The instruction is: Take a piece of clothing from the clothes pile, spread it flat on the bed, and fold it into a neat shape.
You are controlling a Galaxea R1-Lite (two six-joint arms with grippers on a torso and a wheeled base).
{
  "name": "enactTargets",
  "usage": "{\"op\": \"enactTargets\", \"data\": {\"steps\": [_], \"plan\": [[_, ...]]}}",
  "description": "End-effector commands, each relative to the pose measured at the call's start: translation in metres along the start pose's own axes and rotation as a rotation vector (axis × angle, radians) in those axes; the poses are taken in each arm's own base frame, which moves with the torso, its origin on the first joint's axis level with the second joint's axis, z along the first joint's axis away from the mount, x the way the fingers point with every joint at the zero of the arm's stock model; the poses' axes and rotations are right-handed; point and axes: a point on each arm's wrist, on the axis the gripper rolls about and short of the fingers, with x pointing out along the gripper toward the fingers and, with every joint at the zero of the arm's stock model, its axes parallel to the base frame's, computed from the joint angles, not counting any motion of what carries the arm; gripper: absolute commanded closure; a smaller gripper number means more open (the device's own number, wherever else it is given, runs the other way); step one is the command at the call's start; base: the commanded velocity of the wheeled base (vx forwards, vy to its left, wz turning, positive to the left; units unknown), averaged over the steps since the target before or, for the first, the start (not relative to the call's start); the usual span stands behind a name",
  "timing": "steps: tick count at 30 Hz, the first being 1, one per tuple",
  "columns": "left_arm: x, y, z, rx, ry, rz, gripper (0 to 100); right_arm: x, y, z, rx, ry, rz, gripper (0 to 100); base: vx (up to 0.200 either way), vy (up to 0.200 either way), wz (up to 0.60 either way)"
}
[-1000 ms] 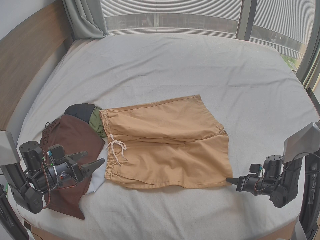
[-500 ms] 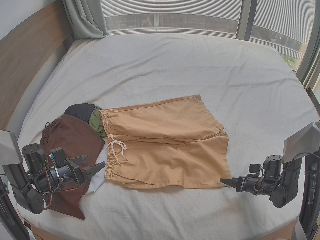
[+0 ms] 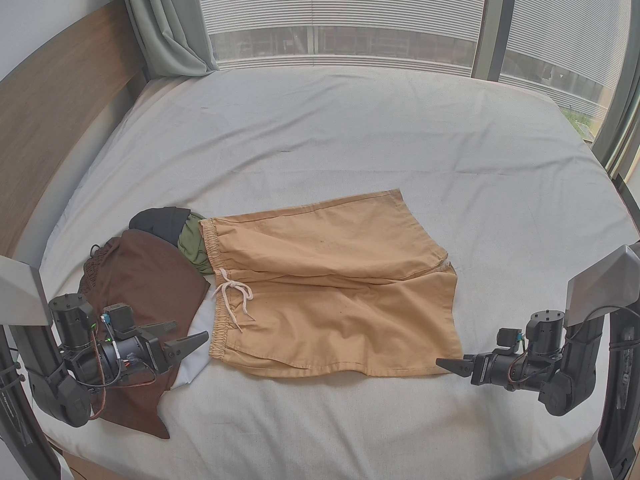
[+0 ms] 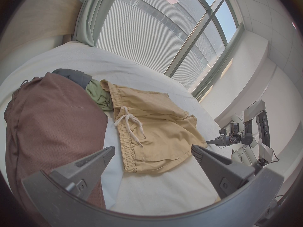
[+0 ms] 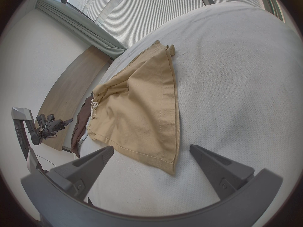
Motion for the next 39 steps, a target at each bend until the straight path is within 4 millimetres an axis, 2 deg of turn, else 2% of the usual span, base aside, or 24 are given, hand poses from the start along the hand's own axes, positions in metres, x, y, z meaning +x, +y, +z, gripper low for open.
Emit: {"op": "enactTargets", "data": {"steps": [1,14,17,28,39], "plan": [[0.005,0.01,-0.011,-0.039,0.037,0.014,0,0.0,0.0,0.0,-0.002,0.0,0.002,0,0.0,0.0,0.0],[0.02,0.024,-0.027,-0.079,0.087,0.021,0,0.001,-0.001,0.002,-0.003,-0.007,0.002,0,0.0,0.0,0.0],[0.027,0.026,-0.024,-0.069,0.07,0.016,0,0.001,0.0,0.001,-0.004,-0.004,0.003,0,0.0,0.0,0.0],[0.051,0.038,-0.04,-0.1,0.107,0.003,0,0.002,-0.002,0.003,-0.004,-0.013,0.001,0,0.0,0.0,0.0],[0.063,0.031,-0.042,-0.167,0.114,-0.007,0,0.002,-0.002,0.002,-0.003,-0.011,0.0,0,0.0,0.0,0.0]]}}
